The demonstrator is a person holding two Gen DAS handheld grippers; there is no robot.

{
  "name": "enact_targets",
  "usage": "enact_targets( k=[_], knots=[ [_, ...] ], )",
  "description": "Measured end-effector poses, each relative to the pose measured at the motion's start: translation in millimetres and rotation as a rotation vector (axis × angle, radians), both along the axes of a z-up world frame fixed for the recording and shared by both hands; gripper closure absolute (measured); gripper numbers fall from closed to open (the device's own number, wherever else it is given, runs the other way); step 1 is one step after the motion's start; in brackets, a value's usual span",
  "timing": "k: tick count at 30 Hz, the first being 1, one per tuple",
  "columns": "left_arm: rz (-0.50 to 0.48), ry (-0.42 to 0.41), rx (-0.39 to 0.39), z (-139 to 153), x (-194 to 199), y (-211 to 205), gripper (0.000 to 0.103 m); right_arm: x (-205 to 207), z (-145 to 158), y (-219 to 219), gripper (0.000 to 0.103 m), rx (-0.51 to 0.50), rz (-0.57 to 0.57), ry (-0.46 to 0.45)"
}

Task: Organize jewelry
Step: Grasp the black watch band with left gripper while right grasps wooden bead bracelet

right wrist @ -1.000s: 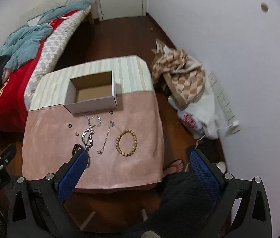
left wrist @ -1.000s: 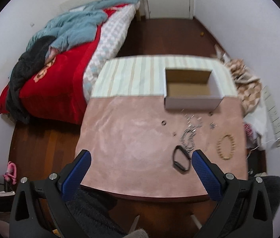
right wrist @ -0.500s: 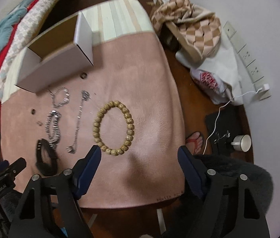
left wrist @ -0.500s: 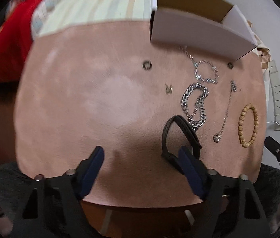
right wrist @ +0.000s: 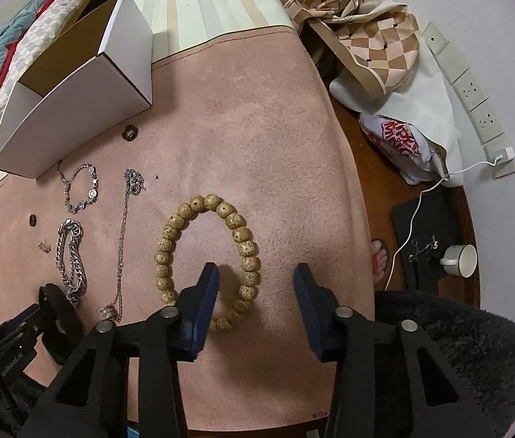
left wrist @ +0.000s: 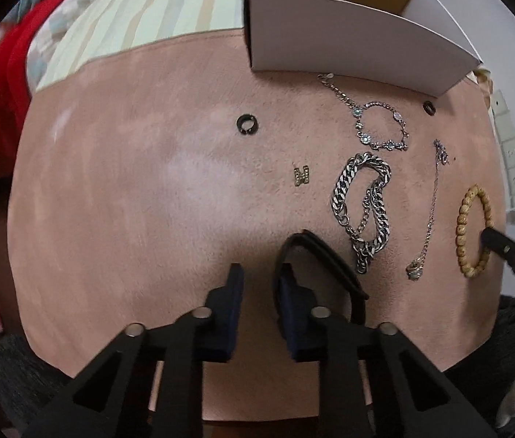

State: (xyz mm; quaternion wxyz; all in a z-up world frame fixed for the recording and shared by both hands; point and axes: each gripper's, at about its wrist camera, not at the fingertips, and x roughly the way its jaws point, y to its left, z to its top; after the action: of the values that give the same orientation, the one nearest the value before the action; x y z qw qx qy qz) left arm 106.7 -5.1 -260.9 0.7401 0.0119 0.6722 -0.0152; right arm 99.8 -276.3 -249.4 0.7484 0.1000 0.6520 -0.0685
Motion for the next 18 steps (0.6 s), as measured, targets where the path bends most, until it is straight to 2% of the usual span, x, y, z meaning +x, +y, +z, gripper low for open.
enact_targets(
  k=[1,6,12,14,15,18],
  knots=[
    [-0.008,-0.007,0.005,1.1,-0.2,-1.6,0.090,0.0,0.0,-0.8,0.068,-0.005,-0.002,-0.002],
    [-0.029,-0.032,0.015,2.4,-2.2,-14.7,0.095,-1.1,-0.5,-1.9,0.076,-0.033,0.011,-0.010],
    [-0.032,-0.047,0.019,-3.2,-5.5,-28.4,0.098,-1.4,0.5,0.7,0.081,-0.062,0.029,-0.009],
    [-0.025,-0.054,0.023,-1.9,-15.3,-30.4,0.100,-1.5,0.9,0.7,0.086,-0.075,0.032,-0.008],
    [-0.020,-0.058,0.023,-1.6,-16.9,-30.6,0.100,-1.2,0.8,0.8,0.093,-0.074,0.033,-0.010],
    [-0.014,-0.068,0.016,4.2,-13.0,-18.0,0.101,-0.6,1.2,-0.3,0.093,-0.056,0.028,-0.012]
  ],
)
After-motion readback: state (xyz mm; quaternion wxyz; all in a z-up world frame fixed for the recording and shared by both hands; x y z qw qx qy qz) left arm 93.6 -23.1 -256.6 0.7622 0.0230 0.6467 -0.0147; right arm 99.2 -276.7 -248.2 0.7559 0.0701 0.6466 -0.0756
